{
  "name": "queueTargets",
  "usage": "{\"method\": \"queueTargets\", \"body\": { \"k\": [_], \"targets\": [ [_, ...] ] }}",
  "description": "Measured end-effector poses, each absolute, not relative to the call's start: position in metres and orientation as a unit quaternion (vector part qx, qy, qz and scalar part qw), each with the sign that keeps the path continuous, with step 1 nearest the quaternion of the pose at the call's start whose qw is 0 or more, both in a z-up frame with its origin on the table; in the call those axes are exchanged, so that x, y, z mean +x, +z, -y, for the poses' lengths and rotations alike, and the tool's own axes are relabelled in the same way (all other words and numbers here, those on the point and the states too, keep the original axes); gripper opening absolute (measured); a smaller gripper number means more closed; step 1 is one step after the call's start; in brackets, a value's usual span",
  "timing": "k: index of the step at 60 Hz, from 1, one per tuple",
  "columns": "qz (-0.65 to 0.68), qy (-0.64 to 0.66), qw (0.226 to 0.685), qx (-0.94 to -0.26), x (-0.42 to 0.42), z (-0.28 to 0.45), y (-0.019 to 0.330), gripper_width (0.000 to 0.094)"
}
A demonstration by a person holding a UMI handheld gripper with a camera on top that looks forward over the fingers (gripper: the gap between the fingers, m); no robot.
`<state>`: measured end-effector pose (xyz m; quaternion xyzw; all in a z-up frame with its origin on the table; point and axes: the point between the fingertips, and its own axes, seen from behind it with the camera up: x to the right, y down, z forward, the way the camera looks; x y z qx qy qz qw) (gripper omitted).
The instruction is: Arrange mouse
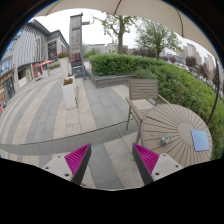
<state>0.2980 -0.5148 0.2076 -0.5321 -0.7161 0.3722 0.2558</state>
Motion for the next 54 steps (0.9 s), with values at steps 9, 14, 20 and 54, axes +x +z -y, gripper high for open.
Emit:
{"method": "queueTargets", "body": {
  "k": [9,14,20,54],
  "targets": [
    [0.706,0.357,0.265,-0.551,0.291,0.497,0.201,0.0849],
    [0.697,0.350,0.269,-0.565,0.275,0.482,0.192,0.0849],
    [0.685,0.340,0.277,-0.582,0.259,0.467,0.181,0.0848],
    [0.593,0.268,0.332,-0.683,0.217,0.323,0.135,0.0850]
  ]
}}
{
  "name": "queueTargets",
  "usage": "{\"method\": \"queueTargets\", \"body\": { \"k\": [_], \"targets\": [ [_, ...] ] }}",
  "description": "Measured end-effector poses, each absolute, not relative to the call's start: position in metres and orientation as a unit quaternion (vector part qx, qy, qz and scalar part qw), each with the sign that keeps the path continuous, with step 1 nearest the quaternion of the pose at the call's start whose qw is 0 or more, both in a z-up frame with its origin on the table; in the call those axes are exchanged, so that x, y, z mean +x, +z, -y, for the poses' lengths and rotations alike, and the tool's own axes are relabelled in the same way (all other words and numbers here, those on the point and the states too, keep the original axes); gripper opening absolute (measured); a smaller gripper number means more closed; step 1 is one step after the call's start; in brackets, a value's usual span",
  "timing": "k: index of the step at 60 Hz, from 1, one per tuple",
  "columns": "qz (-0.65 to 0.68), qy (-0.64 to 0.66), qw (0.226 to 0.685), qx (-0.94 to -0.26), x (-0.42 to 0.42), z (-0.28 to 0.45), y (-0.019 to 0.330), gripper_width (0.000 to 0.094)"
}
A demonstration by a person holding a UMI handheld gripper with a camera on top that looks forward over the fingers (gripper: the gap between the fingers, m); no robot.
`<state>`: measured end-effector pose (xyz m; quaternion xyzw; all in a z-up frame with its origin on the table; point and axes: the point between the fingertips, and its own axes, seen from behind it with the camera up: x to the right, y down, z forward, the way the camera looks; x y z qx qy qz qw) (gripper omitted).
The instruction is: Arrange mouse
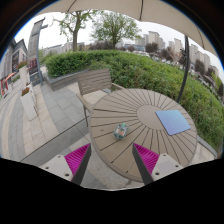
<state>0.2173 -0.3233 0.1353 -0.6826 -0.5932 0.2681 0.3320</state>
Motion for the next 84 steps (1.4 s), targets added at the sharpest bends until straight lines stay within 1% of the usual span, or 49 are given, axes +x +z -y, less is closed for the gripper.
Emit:
{"method": "queueTargets", "body": {
  "k": [14,22,28,41,49,60,64,75,84],
  "targets": [
    [0.591,0.268,0.353,-0.674,0.195,0.301,0.112,0.0850],
    [0.595,0.273,0.358,-0.666,0.171,0.294,0.091,0.0842],
    [0.593,0.278,0.372,-0.658,0.150,0.283,0.076,0.0844],
    [0.580,0.278,0.349,-0.682,0.113,0.275,0.027,0.0844],
    [0.577,0.278,0.341,-0.688,0.089,0.270,0.008,0.0844],
    [0.585,0.278,0.343,-0.680,0.060,0.265,-0.005,0.0842],
    [0.585,0.278,0.339,-0.683,0.053,0.264,-0.009,0.0854],
    [0.582,0.283,0.334,-0.685,0.030,0.262,-0.010,0.0855],
    [0.579,0.283,0.320,-0.694,0.021,0.261,-0.014,0.0847]
  ]
}}
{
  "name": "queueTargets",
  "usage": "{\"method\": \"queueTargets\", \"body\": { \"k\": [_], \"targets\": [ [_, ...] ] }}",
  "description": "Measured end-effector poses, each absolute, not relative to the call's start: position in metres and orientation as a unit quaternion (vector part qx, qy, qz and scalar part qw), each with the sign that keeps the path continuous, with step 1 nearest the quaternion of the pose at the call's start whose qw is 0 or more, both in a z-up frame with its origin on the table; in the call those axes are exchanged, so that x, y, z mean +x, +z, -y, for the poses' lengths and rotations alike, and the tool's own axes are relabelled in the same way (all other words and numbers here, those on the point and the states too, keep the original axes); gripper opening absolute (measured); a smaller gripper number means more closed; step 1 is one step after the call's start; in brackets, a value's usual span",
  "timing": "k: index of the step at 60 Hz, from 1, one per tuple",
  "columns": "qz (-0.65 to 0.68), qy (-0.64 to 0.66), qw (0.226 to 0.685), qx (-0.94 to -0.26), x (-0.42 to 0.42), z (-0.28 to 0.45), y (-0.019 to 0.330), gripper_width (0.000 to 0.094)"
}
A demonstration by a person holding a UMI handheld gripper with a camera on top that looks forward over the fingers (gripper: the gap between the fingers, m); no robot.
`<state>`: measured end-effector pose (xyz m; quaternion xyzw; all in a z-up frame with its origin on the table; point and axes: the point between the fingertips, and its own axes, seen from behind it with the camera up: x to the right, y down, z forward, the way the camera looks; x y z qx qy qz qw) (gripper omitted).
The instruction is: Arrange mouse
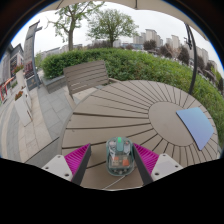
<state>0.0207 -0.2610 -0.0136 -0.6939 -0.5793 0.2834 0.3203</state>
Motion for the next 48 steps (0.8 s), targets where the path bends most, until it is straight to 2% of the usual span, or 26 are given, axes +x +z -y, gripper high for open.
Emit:
{"method": "queueTargets", "body": {
  "k": [6,8,9,11,19,26,31,43,48],
  "targets": [
    [0.578,0.281,0.322,-0.695,0.019,0.258,-0.015,0.0808],
    [0.579,0.277,0.325,-0.695,0.019,0.256,-0.015,0.0755],
    [0.580,0.274,0.328,-0.694,0.019,0.254,-0.015,0.0689],
    [0.581,0.272,0.336,-0.689,0.018,0.249,-0.017,0.0447],
    [0.588,0.278,0.317,-0.690,0.018,0.251,-0.007,0.0402],
    [0.597,0.293,0.331,-0.670,0.023,0.239,0.038,0.0391],
    [0.597,0.300,0.325,-0.670,0.034,0.223,0.073,0.0392],
    [0.566,0.300,0.367,-0.674,0.039,0.111,0.161,0.0391],
    [0.556,0.288,0.396,-0.672,0.032,0.046,0.172,0.0391]
  ]
}}
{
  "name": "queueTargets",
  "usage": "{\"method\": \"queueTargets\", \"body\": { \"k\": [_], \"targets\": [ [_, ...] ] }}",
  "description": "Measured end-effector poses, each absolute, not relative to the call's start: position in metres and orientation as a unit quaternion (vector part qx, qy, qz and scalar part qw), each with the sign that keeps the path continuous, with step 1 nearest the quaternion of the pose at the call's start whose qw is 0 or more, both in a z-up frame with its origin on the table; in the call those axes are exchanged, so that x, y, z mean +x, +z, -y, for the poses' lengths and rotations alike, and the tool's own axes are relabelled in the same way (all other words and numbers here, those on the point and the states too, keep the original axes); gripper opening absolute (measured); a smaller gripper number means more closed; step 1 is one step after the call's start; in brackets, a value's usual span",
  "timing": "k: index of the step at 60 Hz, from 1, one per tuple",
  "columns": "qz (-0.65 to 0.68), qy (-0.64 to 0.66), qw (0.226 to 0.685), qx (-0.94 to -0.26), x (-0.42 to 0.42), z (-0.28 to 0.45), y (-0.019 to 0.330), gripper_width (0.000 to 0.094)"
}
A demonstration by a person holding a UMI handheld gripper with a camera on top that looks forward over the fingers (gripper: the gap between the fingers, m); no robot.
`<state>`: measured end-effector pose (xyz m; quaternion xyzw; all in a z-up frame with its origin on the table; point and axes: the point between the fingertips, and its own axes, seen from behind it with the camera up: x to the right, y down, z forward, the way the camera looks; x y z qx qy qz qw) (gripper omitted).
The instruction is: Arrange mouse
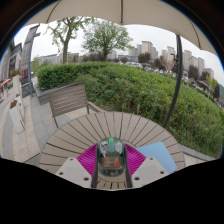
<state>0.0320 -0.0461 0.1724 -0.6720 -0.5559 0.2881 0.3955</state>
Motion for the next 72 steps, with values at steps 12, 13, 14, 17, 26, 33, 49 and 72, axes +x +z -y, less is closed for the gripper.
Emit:
{"method": "queueTargets", "body": {
  "k": [12,13,14,17,26,33,49,72],
  "targets": [
    [0.538,0.247,0.392,-0.704,0.022,-0.097,0.107,0.0390],
    [0.538,0.247,0.387,-0.707,0.021,-0.104,0.098,0.0391],
    [0.537,0.248,0.381,-0.711,0.020,-0.111,0.090,0.0390],
    [0.537,0.246,0.367,-0.719,0.022,-0.132,0.063,0.0392],
    [0.553,0.244,0.324,-0.728,0.027,-0.157,-0.001,0.0413],
    [0.572,0.250,0.319,-0.714,0.031,-0.159,-0.009,0.0629],
    [0.570,0.271,0.271,-0.727,0.104,-0.132,0.102,0.0858],
    [0.626,0.244,0.297,-0.678,0.224,-0.121,0.188,0.0853]
  ]
}}
